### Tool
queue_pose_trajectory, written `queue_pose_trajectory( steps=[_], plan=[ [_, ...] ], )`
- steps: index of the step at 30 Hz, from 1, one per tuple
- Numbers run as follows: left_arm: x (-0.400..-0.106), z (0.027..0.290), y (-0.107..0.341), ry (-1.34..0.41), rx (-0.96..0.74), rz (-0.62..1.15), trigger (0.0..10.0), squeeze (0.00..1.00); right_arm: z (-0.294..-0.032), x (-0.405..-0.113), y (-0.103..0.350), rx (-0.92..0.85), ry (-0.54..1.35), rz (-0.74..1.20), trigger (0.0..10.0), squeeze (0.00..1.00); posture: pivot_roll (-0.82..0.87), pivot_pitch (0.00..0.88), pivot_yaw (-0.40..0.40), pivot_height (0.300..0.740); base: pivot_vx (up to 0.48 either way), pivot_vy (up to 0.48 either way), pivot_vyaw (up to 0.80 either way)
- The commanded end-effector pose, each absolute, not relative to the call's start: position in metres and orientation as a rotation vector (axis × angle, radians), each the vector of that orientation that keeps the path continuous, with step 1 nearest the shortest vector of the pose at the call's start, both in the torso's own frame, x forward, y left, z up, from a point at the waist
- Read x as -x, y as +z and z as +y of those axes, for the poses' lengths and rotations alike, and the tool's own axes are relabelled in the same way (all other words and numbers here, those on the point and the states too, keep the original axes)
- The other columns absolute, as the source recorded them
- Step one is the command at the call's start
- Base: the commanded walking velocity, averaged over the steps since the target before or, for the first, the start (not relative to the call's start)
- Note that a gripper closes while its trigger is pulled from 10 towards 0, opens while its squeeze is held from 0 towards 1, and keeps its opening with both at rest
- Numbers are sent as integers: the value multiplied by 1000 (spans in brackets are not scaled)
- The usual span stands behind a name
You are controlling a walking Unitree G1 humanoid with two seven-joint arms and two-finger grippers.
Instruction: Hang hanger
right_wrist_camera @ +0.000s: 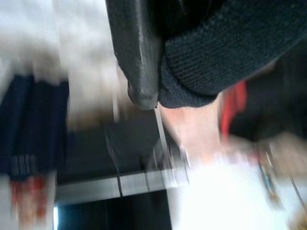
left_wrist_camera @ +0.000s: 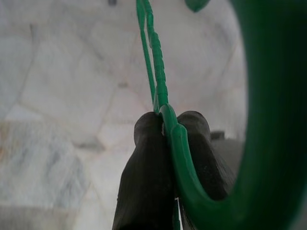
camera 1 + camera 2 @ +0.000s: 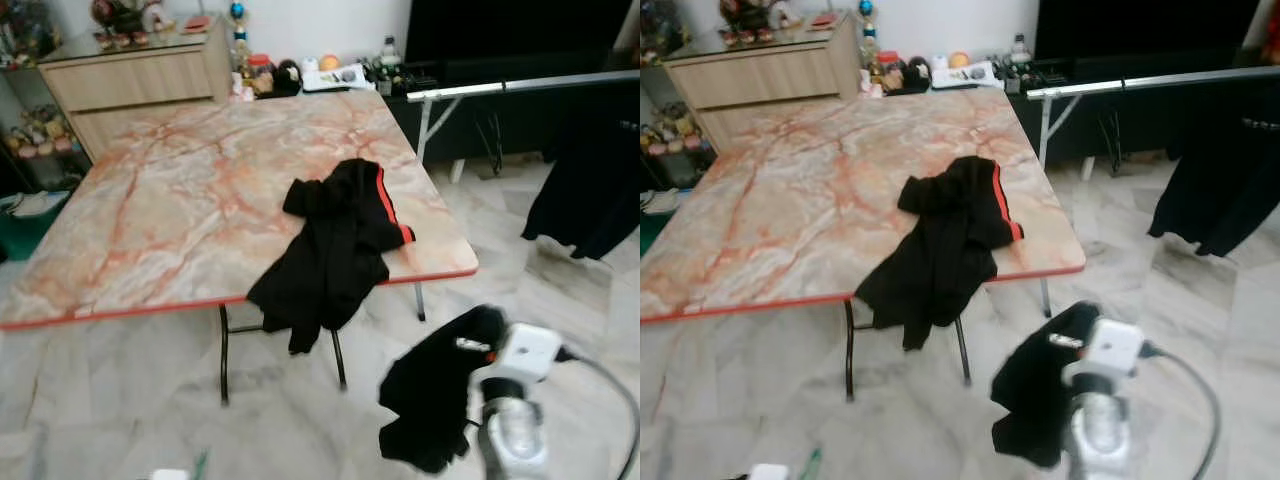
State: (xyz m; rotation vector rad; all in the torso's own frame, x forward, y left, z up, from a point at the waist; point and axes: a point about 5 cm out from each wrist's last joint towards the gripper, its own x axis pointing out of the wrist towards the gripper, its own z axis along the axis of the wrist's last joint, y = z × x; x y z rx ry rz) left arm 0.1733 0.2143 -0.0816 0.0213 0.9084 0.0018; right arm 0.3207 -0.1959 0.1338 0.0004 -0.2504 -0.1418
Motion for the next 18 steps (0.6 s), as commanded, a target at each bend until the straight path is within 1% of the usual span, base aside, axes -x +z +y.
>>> queue_pose_trajectory(
  steps=[1, 3, 4, 5, 6, 7, 9, 10, 11, 13, 14, 15, 18],
  plan=[
    [-165, 226, -83, 28, -39, 937, 10000, 0, -171, -333, 180, 14, -45, -422, 10000, 0, 37, 35, 59, 740, 300, 0, 0],
    [-166, 226, -83, 26, -40, 936, 10000, 0, -166, -349, 215, 19, -25, -499, 10000, 0, 36, 31, 62, 740, 296, 0, 0],
    [-167, 226, -82, 25, -40, 934, 10000, 0, -160, -360, 241, 39, 1, -541, 10000, 0, 36, 31, 62, 740, 296, 0, 0],
    [-167, 226, -82, 25, -40, 934, 10000, 0, -160, -360, 241, 39, 1, -541, 10000, 0, 36, 31, 62, 740, 296, 0, 0],
    [-168, 226, -82, 23, -39, 930, 10000, 0, -150, -368, 262, 26, 43, -574, 10000, 0, 32, 26, 62, 740, 296, 0, 0],
    [-169, 225, -82, 23, -38, 928, 10000, 0, -146, -371, 269, 22, 59, -579, 10000, 0, 31, 27, 62, 740, 296, 0, 0],
    [-170, 224, -81, 21, -38, 926, 10000, 0, -137, -378, 276, 46, 84, -562, 10000, 0, 27, 26, 62, 740, 294, 0, 0],
    [-171, 223, -81, 18, -38, 925, 10000, 0, -122, -385, 277, 82, 152, -513, 10000, 0, 30, 25, 61, 740, 296, 0, 0],
    [-171, 223, -81, 17, -37, 925, 10000, 0, -113, -385, 277, 93, 193, -506, 10000, 0, 30, 25, 61, 740, 296, 0, 0],
    [-170, 223, -81, 17, -36, 925, 10000, 0, -105, -385, 279, 101, 230, -508, 10000, 0, 36, 24, 58, 740, 296, 0, 0],
    [-170, 223, -81, 17, -36, 925, 10000, 0, -95, -384, 278, 113, 276, -500, 10000, 0, 38, 24, 57, 740, 292, 0, 0],
    [-170, 223, -82, 19, -35, 926, 10000, 0, -77, -381, 278, 182, 353, -520, 10000, 0, 45, 27, 55, 740, 296, 0, 0],
    [-169, 224, -82, 22, -35, 928, 10000, 0, -63, -377, 277, 230, 429, -539, 10000, 0, 46, 30, 57, 740, 296, 0, 0]
  ],
)
